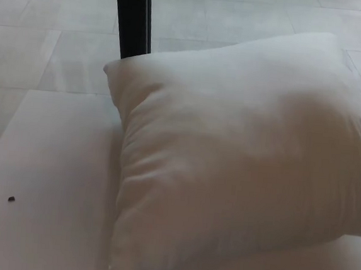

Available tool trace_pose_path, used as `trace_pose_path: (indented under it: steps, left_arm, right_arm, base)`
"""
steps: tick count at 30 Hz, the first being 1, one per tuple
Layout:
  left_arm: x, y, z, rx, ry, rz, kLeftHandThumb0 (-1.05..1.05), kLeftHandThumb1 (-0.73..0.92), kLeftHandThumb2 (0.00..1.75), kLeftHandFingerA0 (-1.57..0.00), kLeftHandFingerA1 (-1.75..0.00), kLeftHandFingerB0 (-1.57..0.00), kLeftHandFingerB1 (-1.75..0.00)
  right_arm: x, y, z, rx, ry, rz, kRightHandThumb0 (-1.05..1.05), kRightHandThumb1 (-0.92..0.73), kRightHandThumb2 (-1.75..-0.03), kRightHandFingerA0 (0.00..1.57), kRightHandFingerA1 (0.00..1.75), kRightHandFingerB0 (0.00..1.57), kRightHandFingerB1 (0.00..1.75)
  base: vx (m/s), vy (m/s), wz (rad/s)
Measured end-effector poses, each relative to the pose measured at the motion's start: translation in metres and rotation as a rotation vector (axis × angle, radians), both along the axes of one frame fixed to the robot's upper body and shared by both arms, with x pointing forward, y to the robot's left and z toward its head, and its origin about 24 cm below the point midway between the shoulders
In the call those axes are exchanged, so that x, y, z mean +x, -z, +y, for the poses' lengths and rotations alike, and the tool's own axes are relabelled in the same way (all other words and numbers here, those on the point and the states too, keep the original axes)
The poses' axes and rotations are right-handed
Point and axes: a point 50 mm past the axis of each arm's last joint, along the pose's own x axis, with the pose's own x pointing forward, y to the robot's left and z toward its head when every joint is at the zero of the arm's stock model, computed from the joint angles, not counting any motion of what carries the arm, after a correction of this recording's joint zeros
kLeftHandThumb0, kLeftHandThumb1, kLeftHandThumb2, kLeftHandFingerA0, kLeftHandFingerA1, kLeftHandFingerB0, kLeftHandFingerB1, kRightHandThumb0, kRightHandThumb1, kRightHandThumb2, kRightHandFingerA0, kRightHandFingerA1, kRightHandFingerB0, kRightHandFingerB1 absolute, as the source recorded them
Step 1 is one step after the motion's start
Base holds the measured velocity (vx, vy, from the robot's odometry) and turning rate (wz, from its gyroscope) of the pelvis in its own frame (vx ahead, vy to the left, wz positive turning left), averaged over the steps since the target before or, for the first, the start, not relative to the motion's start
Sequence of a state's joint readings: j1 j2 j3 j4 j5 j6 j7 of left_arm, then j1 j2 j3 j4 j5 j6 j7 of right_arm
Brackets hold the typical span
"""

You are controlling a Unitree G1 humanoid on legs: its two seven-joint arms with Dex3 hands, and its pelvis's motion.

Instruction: The robot uses its left hand to press on the left side of the pillow kept in the middle of the desk and uses its right hand to lift up and the right side of the pillow and turn it over

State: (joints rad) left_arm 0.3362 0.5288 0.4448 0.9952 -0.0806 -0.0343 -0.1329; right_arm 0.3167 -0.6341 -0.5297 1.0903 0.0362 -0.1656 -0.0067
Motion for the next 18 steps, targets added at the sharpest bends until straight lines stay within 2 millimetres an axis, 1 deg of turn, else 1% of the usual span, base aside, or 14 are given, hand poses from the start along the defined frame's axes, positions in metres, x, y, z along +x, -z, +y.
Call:
trace_pose_path:
  steps: [2, 3, 4, 5, 6, 7, 8, 9, 10, 12, 13, 15, 17, 18]
  left_arm:
    - [0.002, -0.004, 0.003, -0.014, -0.035, -0.059, -0.93, 0.51, 0.57, -0.48, -0.66, -0.34, -0.62]
    - [0.004, -0.005, 0.004, -0.024, -0.056, -0.089, -1.03, 0.46, 0.97, -0.57, -0.65, -0.34, -0.57]
    - [0.006, -0.007, 0.005, -0.032, -0.072, -0.117, -1.03, 0.46, 0.97, -0.57, -0.65, -0.34, -0.57]
    - [0.009, -0.008, 0.006, -0.044, -0.089, -0.153, -1.05, 0.76, 0.65, -0.38, -0.59, -0.20, -0.55]
    - [0.013, -0.009, 0.007, -0.056, -0.102, -0.185, -1.05, 0.76, 0.65, -0.38, -0.59, -0.20, -0.55]
    - [0.017, -0.010, 0.007, -0.071, -0.108, -0.220, -1.05, 0.78, 0.66, -0.31, -0.59, -0.18, -0.56]
    - [0.022, -0.012, 0.008, -0.083, -0.110, -0.252, -1.05, 0.80, 0.67, -0.25, -0.57, -0.15, -0.56]
    - [0.028, -0.014, 0.008, -0.096, -0.109, -0.289, -1.05, 0.81, 0.68, -0.26, -0.57, -0.14, -0.55]
    - [0.030, -0.015, 0.008, -0.100, -0.108, -0.304, -1.05, 0.59, 1.08, -0.26, -0.59, -0.13, -0.56]
    - [0.050, -0.025, 0.008, -0.128, -0.084, -0.407, -1.05, 0.60, 1.08, -0.30, -0.58, -0.16, -0.55]
    - [0.057, -0.028, 0.008, -0.135, -0.072, -0.437, -1.05, 0.82, 0.66, -0.30, -0.51, -0.19, -0.50]
    - [0.075, -0.039, 0.007, -0.146, -0.036, -0.520, -1.05, 0.79, 0.67, -0.34, -0.51, -0.23, -0.48]
    - [0.095, -0.054, 0.007, -0.150, 0.003, -0.611, -1.02, 0.61, 1.07, -0.38, -0.57, -0.22, -0.52]
    - [0.103, -0.060, 0.006, -0.151, 0.017, -0.647, -1.02, 0.62, 1.08, -0.31, -0.56, -0.19, -0.49]
  right_arm:
    - [0.000, -0.001, -0.001, 0.008, 0.016, -0.027, -1.04, -0.67, -1.10, 0.35, 0.94, 0.03, 0.66]
    - [0.000, -0.003, -0.002, 0.011, 0.027, -0.045, -1.05, -0.87, -0.73, 0.18, 1.01, 0.00, 0.76]
    - [0.000, -0.004, -0.003, 0.016, 0.041, -0.066, -1.05, -0.87, -0.73, 0.18, 1.01, 0.00, 0.76]
    - [0.002, -0.006, -0.005, 0.021, 0.061, -0.097, -1.05, -0.92, -0.74, 0.54, 1.44, 0.02, 0.72]
    - [0.004, -0.007, -0.006, 0.025, 0.076, -0.124, -1.05, -0.92, -0.74, 0.54, 1.44, 0.02, 0.72]
    - [0.008, -0.010, -0.009, 0.027, 0.092, -0.156, -1.05, -0.67, -1.19, 1.18, 1.25, 0.06, 0.61]
    - [0.012, -0.014, -0.011, 0.026, 0.104, -0.184, -1.05, -0.92, -0.75, 1.30, 1.35, 0.02, 0.80]
    - [0.017, -0.018, -0.014, 0.023, 0.116, -0.216, -1.05, -0.70, -1.26, 0.32, 1.00, 0.01, 0.51]
    - [0.019, -0.020, -0.016, 0.022, 0.119, -0.229, -1.05, -0.92, -0.79, 0.00, 1.08, 0.00, 0.53]
    - [0.036, -0.035, -0.023, 0.016, 0.123, -0.329, -1.05, -0.92, -0.77, 0.02, 0.96, 0.00, 0.60]
    - [0.041, -0.040, -0.025, 0.016, 0.120, -0.361, -1.05, -0.92, -0.77, 0.02, 1.06, 0.00, 0.65]
    - [0.057, -0.053, -0.029, 0.014, 0.105, -0.452, -1.05, -0.92, -0.72, 0.10, 1.02, 0.00, 0.78]
    - [0.075, -0.068, -0.031, 0.011, 0.081, -0.551, -1.05, -0.92, -0.75, 0.20, 0.93, 0.02, 0.76]
    - [0.082, -0.074, -0.032, 0.011, 0.070, -0.587, -1.05, -0.71, -1.19, 0.29, 0.78, 0.11, 0.64]
  base:
    - [0.00, 0.000, 0.00]
    - [0.00, 0.000, 0.00]
    - [0.00, 0.000, 0.00]
    - [0.00, 0.000, 0.00]
    - [0.00, 0.000, 0.00]
    - [0.00, 0.000, 0.00]
    - [0.00, 0.000, 0.00]
    - [0.00, 0.000, 0.00]
    - [0.00, 0.000, 0.00]
    - [0.00, 0.000, 0.00]
    - [0.00, 0.000, 0.00]
    - [0.00, 0.000, 0.00]
    - [0.00, 0.000, 0.00]
    - [0.00, 0.000, 0.00]
